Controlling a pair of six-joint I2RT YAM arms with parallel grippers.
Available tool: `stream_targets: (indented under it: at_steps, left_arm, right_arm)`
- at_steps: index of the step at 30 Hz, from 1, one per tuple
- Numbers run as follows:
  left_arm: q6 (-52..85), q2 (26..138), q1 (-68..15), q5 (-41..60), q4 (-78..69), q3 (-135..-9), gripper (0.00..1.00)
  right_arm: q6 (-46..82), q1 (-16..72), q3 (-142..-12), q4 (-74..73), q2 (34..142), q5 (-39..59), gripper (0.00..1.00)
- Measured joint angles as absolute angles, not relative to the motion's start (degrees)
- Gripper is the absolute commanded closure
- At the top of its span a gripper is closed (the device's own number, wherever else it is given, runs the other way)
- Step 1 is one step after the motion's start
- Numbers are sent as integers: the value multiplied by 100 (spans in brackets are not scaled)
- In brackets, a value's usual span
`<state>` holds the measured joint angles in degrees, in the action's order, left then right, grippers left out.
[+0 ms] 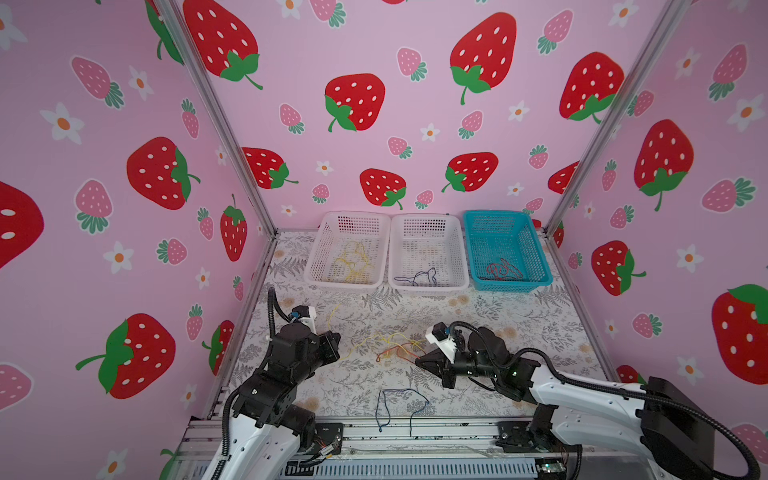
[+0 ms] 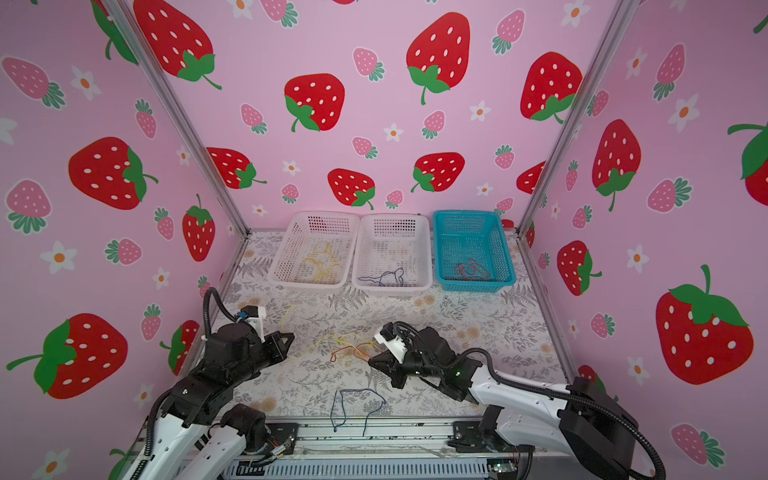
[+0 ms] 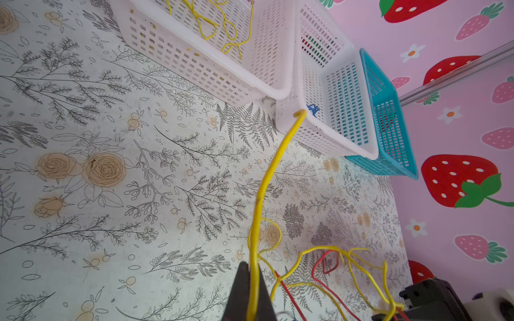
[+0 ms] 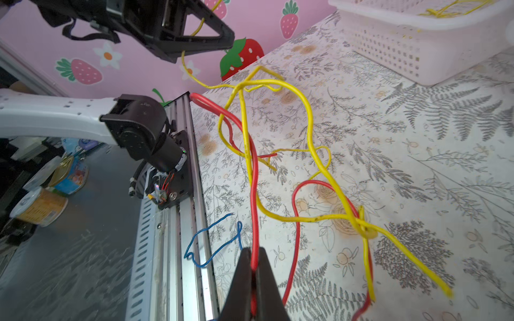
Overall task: Untangle the cables
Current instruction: 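Lift the red wire with the right gripper while the left carries yellow wire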
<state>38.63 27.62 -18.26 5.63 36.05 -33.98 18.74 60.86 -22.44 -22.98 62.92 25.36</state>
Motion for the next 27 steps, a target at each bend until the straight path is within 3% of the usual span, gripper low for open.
stream_targets:
  at_steps: [6, 17, 27]
  left_arm:
    - [3588, 3026, -1737, 287, 3793, -3854, 100]
    - [3096, 2923, -1605, -261, 4099, -5374, 100]
    - [2499, 3052, -1597, -751, 4460, -7081, 100]
  right_arm:
    - [1820, 6298, -2287, -1881, 6735, 2421, 100]
    - [2324, 6322, -2261, -1540, 7076, 939, 100]
    - [2877, 5712, -1667, -1525, 6864, 473, 100]
